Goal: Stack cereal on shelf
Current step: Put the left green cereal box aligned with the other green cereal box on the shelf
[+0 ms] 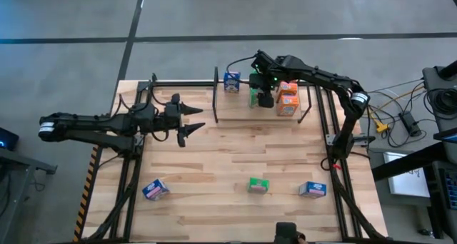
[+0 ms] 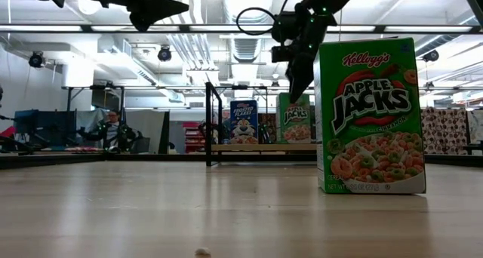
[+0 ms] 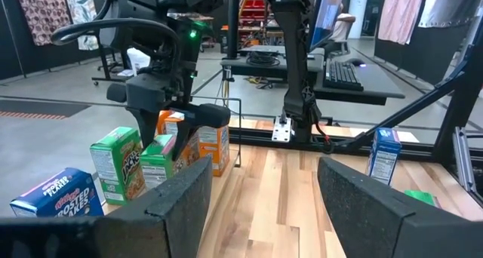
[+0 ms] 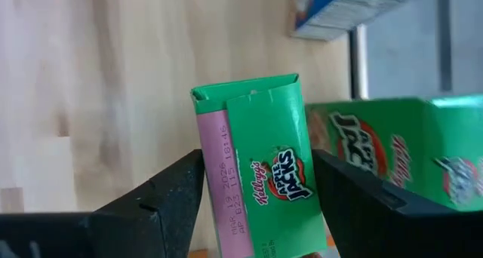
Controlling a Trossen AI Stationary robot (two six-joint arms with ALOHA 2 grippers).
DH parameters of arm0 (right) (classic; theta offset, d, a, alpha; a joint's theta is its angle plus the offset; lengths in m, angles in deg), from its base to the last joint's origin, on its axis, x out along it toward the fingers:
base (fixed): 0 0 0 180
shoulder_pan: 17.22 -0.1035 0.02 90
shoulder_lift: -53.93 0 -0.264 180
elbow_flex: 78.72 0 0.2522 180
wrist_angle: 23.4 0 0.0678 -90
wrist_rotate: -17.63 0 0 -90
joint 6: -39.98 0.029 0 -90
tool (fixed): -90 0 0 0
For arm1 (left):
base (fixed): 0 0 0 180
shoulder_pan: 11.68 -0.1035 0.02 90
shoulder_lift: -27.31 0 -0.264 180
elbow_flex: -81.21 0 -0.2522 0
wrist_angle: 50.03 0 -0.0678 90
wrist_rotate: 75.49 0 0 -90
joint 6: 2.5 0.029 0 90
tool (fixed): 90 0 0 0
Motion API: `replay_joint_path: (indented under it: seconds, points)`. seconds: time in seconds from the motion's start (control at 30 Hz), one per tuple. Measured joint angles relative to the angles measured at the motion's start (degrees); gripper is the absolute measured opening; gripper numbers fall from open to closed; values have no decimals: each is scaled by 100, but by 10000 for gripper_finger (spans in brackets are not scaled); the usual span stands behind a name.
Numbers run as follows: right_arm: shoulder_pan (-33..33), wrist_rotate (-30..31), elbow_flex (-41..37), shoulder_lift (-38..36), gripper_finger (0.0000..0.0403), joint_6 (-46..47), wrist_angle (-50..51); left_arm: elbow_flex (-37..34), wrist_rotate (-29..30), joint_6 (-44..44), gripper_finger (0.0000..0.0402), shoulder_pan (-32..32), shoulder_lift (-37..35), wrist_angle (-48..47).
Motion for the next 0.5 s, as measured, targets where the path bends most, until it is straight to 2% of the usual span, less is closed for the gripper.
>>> replay_joint_path:
  seconds: [0.5]
  points:
    - [116,100,0,-11,228,592,-2,0,-2,0,225,0,2,-20]
